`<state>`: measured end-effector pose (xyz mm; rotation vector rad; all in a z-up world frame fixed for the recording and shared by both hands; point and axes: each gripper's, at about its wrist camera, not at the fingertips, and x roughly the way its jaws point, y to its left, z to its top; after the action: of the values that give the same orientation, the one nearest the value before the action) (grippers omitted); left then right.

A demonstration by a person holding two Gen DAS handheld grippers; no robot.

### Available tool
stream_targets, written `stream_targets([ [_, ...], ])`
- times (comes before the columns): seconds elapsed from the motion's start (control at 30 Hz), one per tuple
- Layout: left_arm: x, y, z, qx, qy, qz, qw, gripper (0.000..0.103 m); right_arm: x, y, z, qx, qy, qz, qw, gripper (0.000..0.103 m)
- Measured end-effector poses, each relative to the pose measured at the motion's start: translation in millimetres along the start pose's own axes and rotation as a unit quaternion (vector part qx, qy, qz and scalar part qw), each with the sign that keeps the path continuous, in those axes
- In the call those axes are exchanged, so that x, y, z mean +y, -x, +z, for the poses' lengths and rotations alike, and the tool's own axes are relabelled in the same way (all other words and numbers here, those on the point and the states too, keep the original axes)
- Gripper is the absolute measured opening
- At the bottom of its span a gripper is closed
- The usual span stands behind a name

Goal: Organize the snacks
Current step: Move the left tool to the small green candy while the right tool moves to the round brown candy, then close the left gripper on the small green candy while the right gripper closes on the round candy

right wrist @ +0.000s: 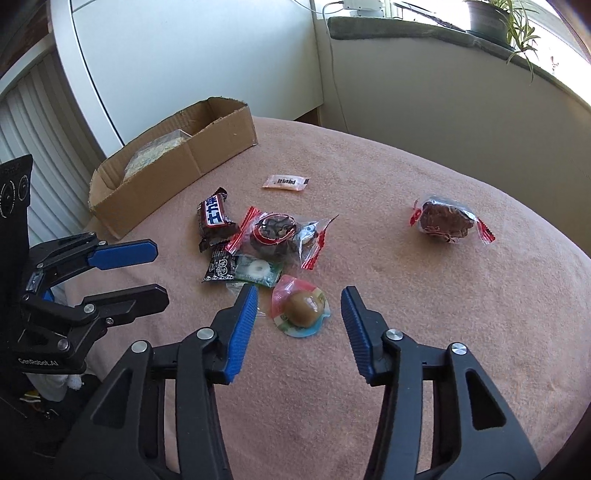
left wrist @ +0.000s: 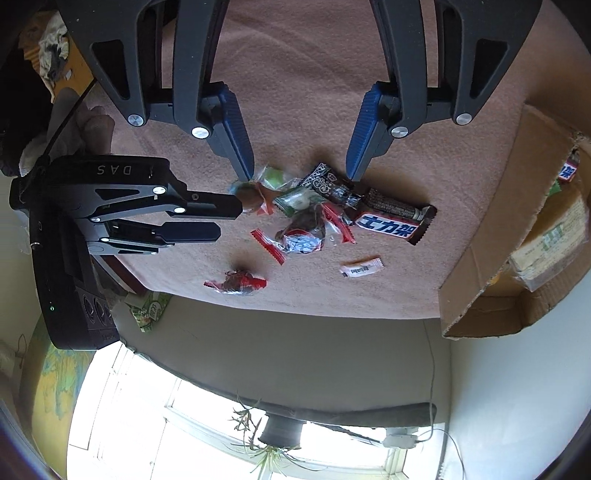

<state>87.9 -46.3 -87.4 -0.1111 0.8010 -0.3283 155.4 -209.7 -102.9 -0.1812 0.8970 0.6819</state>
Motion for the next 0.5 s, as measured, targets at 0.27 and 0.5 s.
stream_targets([
  [0.27,-18,-26,3,0.019,-0.03,-0.008,0.9993,0.041,-5,-12,-4,0.016,0.018,0.015,1.0,0.039],
  [0.5,-25,-41,0,0.035,-0.061,-0.006,0.9975,0.035,-6,-23,-3,0.028,0.04,0.019,0.999,0.038],
])
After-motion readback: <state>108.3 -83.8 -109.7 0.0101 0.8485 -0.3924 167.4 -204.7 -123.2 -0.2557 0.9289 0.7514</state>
